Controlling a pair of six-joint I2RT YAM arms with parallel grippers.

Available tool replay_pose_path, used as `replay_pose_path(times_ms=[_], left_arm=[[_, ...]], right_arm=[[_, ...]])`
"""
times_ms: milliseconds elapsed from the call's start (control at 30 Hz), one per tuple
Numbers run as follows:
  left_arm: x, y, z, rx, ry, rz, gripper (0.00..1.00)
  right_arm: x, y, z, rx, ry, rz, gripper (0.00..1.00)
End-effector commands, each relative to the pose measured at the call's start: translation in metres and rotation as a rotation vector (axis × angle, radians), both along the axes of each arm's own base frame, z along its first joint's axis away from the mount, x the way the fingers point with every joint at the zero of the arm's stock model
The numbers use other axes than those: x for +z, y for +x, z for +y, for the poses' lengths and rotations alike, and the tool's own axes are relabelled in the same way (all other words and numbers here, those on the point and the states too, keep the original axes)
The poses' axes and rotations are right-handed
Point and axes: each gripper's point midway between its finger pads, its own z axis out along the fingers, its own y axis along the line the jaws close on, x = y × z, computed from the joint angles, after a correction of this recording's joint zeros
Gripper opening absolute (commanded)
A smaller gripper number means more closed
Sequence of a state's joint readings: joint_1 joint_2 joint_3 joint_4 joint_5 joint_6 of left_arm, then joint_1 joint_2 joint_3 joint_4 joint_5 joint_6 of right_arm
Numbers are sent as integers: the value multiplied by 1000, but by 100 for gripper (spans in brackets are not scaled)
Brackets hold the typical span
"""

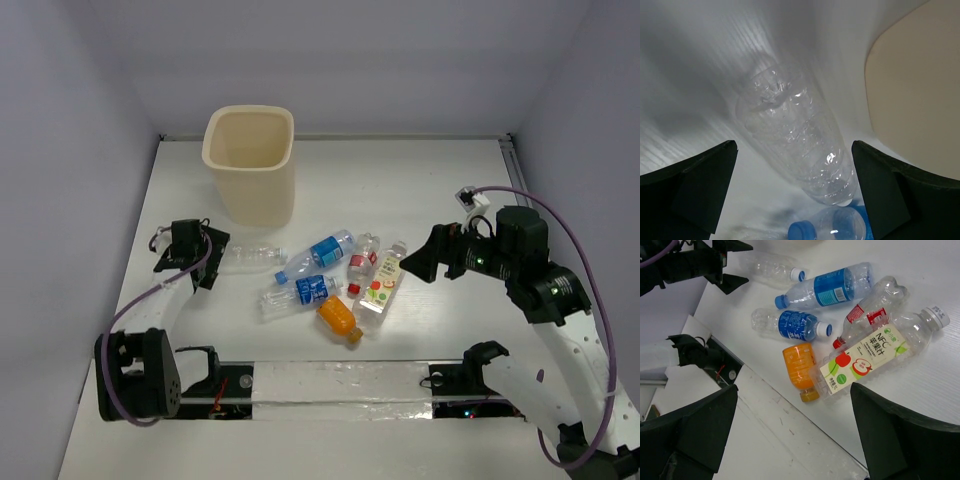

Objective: Put the plastic bottles in the bin

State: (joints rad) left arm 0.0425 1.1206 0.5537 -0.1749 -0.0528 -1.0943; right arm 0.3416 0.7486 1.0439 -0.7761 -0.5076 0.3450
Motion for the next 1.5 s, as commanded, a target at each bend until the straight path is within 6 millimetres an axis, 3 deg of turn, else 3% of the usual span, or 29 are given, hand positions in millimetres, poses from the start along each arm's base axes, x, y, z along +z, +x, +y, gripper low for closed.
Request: replay_pose_path(times_ms=[0,300,400,467,567,600,733,833,867,933,967,1033,1067,1133,1233,1267,1333,1367,1400,1467], left_arm=[[24,35,1,-38,14,-97,99],[-4,44,2,-13,-2,-34,94],[-9,43,5,10,-2,-23,87],[-10,44,11,34,11,-25,77],[-4,46,19,45,42,-35,62],[-3,46,21,45,53,-34,52],[22,46,29,14,97,-73,42],[61,41,37,-17,186,-128,42],[85,41,39,-17,213,-181,42],[99,33,39,-45,241,-189,42],[118,30,36,-57,243,-238,42],[127,20,31,-80,235,-242,40],[144,15,28,-89,233,-288,37],[159,8,20,-111,225,-309,36],[212,5,13,-126,230,-445,35],[247,5,12,-126,243,-523,34],[283,8,9,-137,260,-597,34],[323,7,6,-140,274,-679,33],[333,17,3,-161,285,-685,33],[383,32,3,-155,319,-777,33]], right_arm=[[4,-1,4,38,-1,-30,100],[7,4,7,48,1,-28,100],[5,6,7,53,-10,-24,99],[6,8,8,53,-14,-26,96],[5,10,11,61,-11,-15,88],[5,10,14,72,-7,-17,78],[0,2,38,141,32,18,60],[-11,-7,64,189,13,35,57],[-19,-3,73,194,-10,55,57],[-21,1,85,182,-49,49,57],[-29,-1,98,208,-77,67,57],[-32,7,105,190,-107,55,58],[-28,13,107,173,-110,45,59],[-35,28,109,128,-148,48,63],[-39,44,112,77,-181,53,70],[-38,48,113,64,-184,53,71],[-38,51,115,51,-177,56,73],[-37,51,116,47,-169,57,74],[-36,53,117,42,-157,52,75],[-31,52,118,35,-128,47,75]])
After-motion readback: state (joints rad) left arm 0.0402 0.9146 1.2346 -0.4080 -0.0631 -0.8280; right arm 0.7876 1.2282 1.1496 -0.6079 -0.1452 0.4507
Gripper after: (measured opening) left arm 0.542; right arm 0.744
